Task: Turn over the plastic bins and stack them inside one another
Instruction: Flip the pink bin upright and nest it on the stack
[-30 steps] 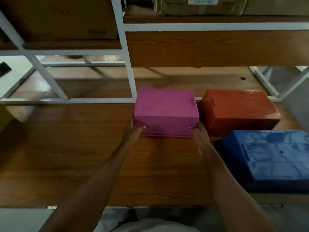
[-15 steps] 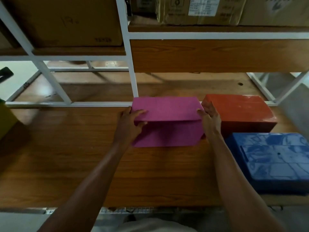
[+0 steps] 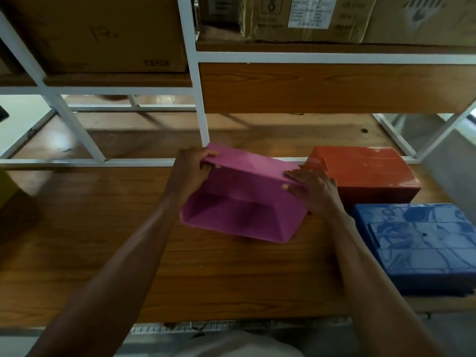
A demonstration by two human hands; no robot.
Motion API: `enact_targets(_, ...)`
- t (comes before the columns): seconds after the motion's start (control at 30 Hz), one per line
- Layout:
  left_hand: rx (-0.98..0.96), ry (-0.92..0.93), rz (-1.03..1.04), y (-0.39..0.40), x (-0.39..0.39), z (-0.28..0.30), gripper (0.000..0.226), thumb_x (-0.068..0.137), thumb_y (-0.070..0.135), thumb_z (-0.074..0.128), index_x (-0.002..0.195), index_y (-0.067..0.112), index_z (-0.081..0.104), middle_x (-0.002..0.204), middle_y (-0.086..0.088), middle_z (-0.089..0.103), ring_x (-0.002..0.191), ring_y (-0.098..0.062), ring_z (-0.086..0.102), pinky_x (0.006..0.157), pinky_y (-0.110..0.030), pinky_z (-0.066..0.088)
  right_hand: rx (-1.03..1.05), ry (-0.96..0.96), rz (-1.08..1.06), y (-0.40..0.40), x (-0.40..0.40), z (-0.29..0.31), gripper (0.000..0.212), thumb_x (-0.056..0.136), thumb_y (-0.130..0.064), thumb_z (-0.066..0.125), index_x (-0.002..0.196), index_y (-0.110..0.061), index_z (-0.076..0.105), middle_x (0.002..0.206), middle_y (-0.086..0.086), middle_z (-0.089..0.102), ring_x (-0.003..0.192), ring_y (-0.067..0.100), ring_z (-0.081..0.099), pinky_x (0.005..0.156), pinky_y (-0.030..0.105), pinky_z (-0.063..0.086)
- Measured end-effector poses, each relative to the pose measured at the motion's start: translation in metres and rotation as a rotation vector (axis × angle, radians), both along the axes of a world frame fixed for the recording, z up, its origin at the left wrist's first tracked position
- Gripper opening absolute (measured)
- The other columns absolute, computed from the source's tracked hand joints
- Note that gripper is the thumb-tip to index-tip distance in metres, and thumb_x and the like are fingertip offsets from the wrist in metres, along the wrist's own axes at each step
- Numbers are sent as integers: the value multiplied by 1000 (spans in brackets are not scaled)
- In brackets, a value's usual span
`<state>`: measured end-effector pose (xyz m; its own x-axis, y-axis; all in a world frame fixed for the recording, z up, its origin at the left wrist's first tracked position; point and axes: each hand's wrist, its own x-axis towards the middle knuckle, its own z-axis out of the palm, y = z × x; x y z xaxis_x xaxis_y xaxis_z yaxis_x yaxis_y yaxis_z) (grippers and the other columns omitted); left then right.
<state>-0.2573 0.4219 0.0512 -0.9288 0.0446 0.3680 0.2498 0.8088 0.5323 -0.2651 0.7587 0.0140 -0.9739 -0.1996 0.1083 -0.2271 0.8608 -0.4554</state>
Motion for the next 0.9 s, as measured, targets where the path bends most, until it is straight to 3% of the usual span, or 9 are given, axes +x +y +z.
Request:
enact_targets(0.17, 55, -53, 27, 5, -23, 15, 57, 91, 32, 75, 143, 20, 58, 139, -11, 63, 128, -32, 57, 110, -46, 45, -46, 242, -118, -14, 7, 3, 27, 103, -35, 64, 126, -28, 77, 113, 3, 80, 103, 31, 73, 89, 44, 52)
enact_targets(0.27, 155, 7, 102, 16, -11, 14, 76, 91, 52, 69, 156, 30, 38, 159, -3, 44, 146, -28, 37, 118, -51, 31, -135, 178, -311, -20, 14, -3, 20, 105, -37, 61, 110, -26, 78, 89, 1, 75, 81, 20, 66, 84, 42, 49)
enact_targets(0.33, 311, 115, 219, 26, 12, 3, 71, 92, 49, 68, 154, 25, 42, 157, -5, 45, 144, -27, 36, 115, -53, 37, -152, 40, -413, -20, 18, -10, 26, 105, -41, 58, 97, -23, 75, 82, -3, 68, 81, 20, 65, 78, 37, 46)
enact_targets(0.43, 470, 79, 423, 42, 47, -26, 69, 93, 42, 71, 152, 22, 42, 157, -10, 40, 144, -31, 35, 109, -60, 43, -286, -177, -533, -21, 29, -24, 33, 107, -47, 53, 90, -24, 69, 86, -2, 66, 86, 27, 68, 69, 32, 40)
enact_targets(0.53, 598, -312, 490, 47, 61, -54, 81, 94, 44, 70, 160, 22, 29, 163, -12, 35, 142, -31, 42, 100, -48, 50, -417, -268, -605, -30, 40, -39, 32, 107, -48, 52, 105, -25, 74, 94, -1, 67, 93, 27, 65, 75, 33, 42)
enact_targets(0.63, 759, -622, 336, 49, 67, -67, 54, 103, 46, 55, 152, 27, 45, 142, -7, 61, 106, -13, 66, 71, -28, 54, -488, -304, -655, -43, 50, -52, 35, 108, -46, 51, 112, -20, 75, 97, 1, 69, 99, 32, 68, 81, 38, 48)
enact_targets(0.77, 746, -608, 267, 45, 70, -67, 51, 107, 33, 51, 156, 33, 38, 137, -1, 62, 98, -11, 68, 67, -28, 57, -537, -291, -625, -52, 62, -64, 30, 108, -41, 53, 103, -21, 74, 99, 7, 74, 98, 34, 69, 84, 42, 52)
enact_targets(0.87, 775, -608, 245, 36, 71, -69, 61, 106, 17, 51, 161, 33, 30, 150, -5, 53, 99, -7, 64, 67, -26, 53, -698, -337, -545, -50, 67, -64, 31, 106, -24, 58, 134, -22, 71, 126, -1, 73, 117, 25, 66, 98, 43, 55)
enact_targets(0.9, 794, -615, 242, 32, 73, -70, 63, 105, 14, 52, 161, 33, 30, 153, -6, 50, 101, -8, 64, 69, -27, 54, -755, -364, -524, -49, 66, -64, 33, 105, -17, 58, 136, -20, 70, 128, 0, 72, 118, 24, 65, 95, 41, 56)
